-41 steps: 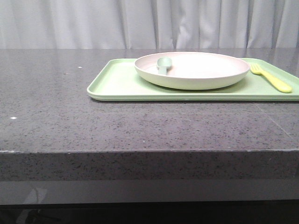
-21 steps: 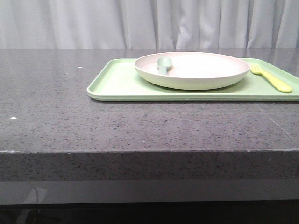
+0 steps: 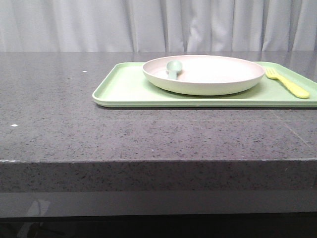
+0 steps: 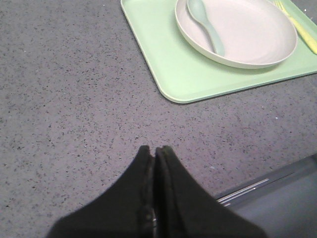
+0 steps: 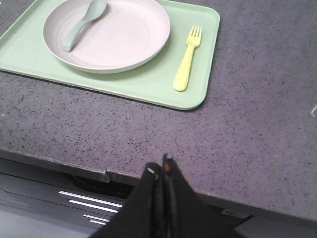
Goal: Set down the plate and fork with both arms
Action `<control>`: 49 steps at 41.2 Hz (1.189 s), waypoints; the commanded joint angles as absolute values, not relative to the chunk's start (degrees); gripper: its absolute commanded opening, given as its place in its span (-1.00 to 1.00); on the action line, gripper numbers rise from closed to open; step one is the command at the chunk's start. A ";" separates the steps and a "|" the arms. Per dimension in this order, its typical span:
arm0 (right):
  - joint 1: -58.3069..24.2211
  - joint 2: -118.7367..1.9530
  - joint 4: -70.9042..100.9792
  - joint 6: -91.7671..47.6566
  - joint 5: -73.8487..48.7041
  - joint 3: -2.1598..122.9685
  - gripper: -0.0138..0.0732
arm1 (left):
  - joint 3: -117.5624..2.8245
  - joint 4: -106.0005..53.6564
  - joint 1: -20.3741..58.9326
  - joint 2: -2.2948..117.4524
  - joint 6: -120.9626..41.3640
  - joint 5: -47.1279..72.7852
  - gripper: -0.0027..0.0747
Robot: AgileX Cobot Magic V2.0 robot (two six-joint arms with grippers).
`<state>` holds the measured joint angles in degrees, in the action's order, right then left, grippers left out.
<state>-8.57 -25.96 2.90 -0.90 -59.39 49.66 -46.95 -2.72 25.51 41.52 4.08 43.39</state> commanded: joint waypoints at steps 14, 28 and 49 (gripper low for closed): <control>-8.53 -26.29 3.06 -1.27 -55.13 50.84 -0.95 | -29.08 5.29 11.78 25.96 3.24 17.35 -0.98; -8.53 -26.29 3.06 -1.27 -55.13 50.84 -0.95 | -4.43 -1.96 1.09 3.68 3.24 0.84 -0.98; -8.53 -26.29 3.06 -1.27 -55.40 50.84 -0.95 | 0.59 -1.18 1.77 -1.71 3.24 -1.52 -0.98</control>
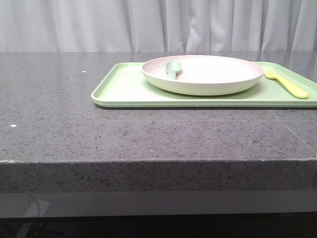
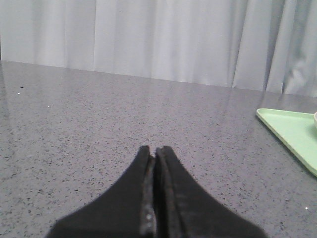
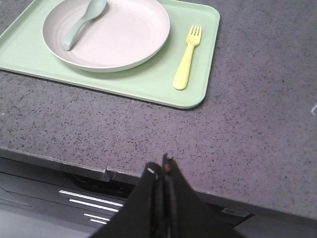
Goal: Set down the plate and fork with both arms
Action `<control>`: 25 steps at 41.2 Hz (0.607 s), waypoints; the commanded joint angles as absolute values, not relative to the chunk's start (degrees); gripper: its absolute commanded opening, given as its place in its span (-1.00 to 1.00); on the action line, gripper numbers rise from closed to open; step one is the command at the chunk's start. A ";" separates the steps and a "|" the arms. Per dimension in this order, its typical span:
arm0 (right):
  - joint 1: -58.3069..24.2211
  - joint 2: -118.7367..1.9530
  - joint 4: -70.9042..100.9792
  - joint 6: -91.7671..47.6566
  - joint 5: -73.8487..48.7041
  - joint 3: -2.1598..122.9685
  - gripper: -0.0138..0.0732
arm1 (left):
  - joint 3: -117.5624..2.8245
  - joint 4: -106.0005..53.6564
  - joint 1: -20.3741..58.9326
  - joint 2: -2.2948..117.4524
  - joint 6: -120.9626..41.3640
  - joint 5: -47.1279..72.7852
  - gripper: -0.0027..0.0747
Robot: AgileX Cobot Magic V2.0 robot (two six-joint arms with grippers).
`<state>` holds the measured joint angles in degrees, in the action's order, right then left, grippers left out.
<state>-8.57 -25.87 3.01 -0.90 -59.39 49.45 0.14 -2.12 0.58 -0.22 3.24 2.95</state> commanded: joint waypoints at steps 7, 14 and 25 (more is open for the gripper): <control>-8.53 -26.29 3.06 -1.27 -55.40 50.84 -0.95 | 0.59 0.00 2.14 -1.71 3.24 -1.52 -0.98; -8.53 -26.29 3.06 -1.27 -55.40 50.84 -0.95 | 0.59 0.00 2.14 -1.60 3.24 -1.52 -0.98; -8.53 -26.29 3.06 -1.27 -55.40 50.84 -0.95 | 0.59 0.00 2.14 -1.60 3.24 -1.52 -0.98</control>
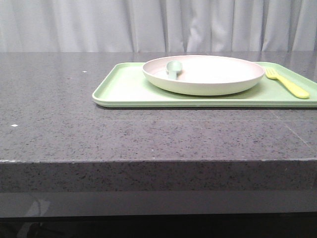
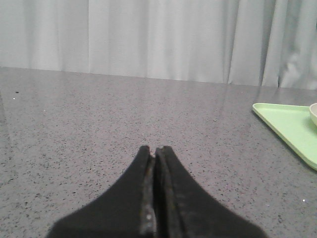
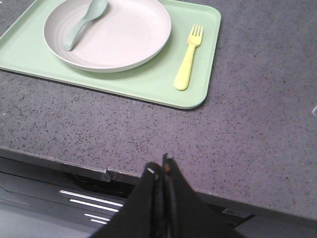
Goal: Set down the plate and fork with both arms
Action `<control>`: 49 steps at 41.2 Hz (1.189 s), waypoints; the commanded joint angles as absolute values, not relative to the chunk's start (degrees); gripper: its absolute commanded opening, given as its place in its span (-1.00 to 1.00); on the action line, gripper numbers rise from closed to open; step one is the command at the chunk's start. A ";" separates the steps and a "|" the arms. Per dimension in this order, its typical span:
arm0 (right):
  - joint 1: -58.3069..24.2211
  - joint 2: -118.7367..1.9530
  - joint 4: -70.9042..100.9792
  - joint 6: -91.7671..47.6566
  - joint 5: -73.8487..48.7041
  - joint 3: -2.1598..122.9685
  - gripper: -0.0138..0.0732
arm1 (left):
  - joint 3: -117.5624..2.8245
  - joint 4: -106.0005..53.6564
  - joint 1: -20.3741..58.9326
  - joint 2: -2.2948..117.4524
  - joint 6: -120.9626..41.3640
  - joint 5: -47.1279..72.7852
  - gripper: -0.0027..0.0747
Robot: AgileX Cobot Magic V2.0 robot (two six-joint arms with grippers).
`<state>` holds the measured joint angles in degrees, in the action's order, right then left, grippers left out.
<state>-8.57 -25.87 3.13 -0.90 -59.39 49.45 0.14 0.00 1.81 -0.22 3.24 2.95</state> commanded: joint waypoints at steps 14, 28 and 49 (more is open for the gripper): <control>-8.53 -26.29 3.06 -1.27 -55.40 50.84 -0.95 | 0.59 0.00 2.14 -1.60 3.24 -1.52 -0.98; -6.71 -19.44 1.50 -1.27 -37.47 39.69 -0.95 | 0.59 0.00 2.14 -1.60 3.24 -1.52 -0.98; -2.05 1.37 1.14 -1.27 0.71 0.91 -0.95 | 0.59 0.00 2.14 -1.60 3.24 -1.52 -0.98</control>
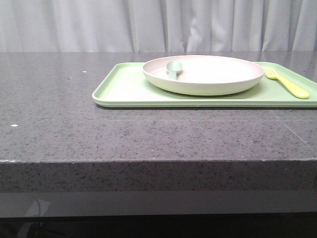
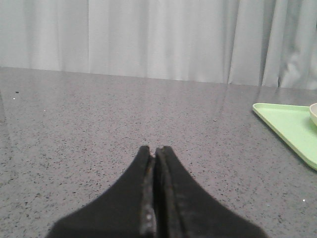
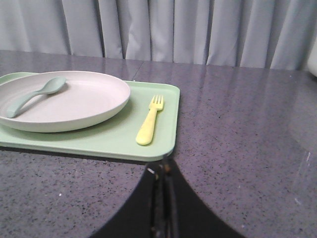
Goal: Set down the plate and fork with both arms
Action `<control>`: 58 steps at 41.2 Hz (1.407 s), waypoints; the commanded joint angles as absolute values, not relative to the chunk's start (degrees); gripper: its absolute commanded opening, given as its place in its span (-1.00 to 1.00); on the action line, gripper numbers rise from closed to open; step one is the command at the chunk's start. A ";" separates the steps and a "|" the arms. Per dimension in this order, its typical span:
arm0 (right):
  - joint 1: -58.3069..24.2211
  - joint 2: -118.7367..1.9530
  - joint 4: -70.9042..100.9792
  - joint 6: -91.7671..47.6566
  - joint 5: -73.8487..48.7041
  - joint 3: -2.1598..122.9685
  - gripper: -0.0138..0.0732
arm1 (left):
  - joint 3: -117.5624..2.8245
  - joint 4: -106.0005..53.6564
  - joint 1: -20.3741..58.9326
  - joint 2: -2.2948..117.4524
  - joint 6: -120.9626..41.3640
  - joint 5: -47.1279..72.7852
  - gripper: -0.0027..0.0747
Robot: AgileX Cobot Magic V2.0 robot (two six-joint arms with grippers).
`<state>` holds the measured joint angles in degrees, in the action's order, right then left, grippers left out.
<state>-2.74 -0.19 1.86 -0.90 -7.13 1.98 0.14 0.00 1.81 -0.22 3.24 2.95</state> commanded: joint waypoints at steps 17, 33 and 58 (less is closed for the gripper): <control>-2.06 1.63 1.21 -1.27 2.00 -1.30 -0.95 | 0.59 0.00 2.14 -1.60 3.24 -1.52 -0.98; -2.06 1.63 3.41 3.58 2.70 -1.30 -0.95 | 0.59 0.00 2.14 -1.60 3.24 -1.52 -0.98; 1.02 1.68 1.59 4.56 2.85 -1.30 -0.95 | 0.59 0.00 2.14 -1.60 3.24 -1.52 -0.98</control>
<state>0.84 0.53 2.37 4.41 -2.11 -1.50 0.14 0.00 1.81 -0.22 3.24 2.95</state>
